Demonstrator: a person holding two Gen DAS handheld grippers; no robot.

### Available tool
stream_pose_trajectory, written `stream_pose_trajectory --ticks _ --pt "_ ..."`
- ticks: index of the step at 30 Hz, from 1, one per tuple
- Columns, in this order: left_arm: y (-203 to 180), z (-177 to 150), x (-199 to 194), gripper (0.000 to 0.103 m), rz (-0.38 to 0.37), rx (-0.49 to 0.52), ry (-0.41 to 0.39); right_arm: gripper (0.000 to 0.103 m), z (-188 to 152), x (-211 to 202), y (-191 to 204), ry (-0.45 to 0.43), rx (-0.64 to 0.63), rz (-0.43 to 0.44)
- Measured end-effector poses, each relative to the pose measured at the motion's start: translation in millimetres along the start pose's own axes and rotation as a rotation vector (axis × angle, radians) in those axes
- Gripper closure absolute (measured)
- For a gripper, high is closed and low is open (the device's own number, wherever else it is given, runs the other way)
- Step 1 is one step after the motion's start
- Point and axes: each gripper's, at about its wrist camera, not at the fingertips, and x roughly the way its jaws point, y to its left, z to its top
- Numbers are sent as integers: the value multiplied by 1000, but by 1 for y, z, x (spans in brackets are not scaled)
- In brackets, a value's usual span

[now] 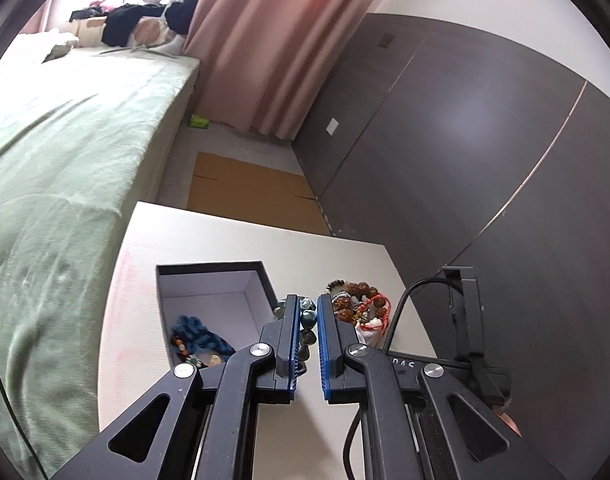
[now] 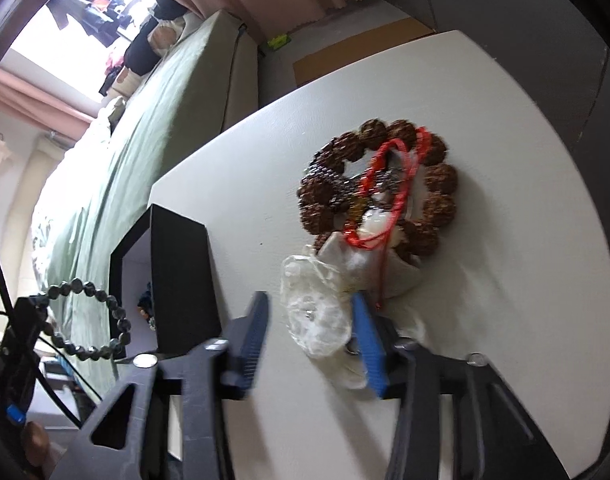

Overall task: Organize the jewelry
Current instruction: 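Carry the grey bracelet to the box with the left gripper while the right grasps the white pouch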

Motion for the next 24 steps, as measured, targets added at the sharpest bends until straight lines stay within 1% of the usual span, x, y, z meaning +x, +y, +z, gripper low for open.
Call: stream_pose_trajectory --ticks 1,2,6,9,15,19,24 --pt "1 0 -1 95 2 -2 -2 94 0 2 1 5 1 -3" --pt "2 0 -3 95 4 -4 -4 98 0 4 1 8 5 -3" --pt "7 0 -11 95 14 -14 -19 100 -2 -11 8 -40 6 55" --pt "10 0 -18 95 17 -23 -33 100 -4 -36 18 -110 -15 127" --pt "17 2 -28 95 22 -39 -55 100 -15 -76 41 -208 -63 239" --pt "23 4 -35 95 29 -54 -75 100 -21 -88 59 -241 -106 295" --pt "35 9 -43 95 43 -82 -97 100 -26 -89 81 -241 -144 361"
